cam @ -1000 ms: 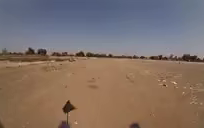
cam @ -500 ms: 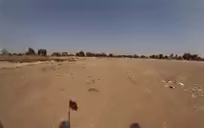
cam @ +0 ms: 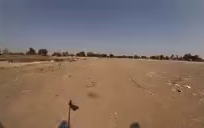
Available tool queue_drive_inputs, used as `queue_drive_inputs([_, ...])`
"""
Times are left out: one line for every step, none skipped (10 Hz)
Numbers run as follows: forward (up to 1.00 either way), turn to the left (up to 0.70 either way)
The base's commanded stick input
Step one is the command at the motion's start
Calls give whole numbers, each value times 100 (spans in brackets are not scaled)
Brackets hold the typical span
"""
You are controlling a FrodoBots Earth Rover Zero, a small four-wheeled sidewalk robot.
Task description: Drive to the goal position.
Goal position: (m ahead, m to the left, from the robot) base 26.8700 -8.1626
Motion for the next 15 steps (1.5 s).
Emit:
queue_drive_inputs([50,0])
queue_drive_inputs([50,0])
queue_drive_inputs([50,0])
queue_drive_inputs([50,0])
queue_drive_inputs([50,0])
queue_drive_inputs([50,-2])
queue_drive_inputs([50,-25])
queue_drive_inputs([50,-49])
queue_drive_inputs([50,-50])
queue_drive_inputs([50,-35])
queue_drive_inputs([50,-12])
queue_drive_inputs([50,0])
queue_drive_inputs([50,0])
queue_drive_inputs([50,0])
queue_drive_inputs([50,0])
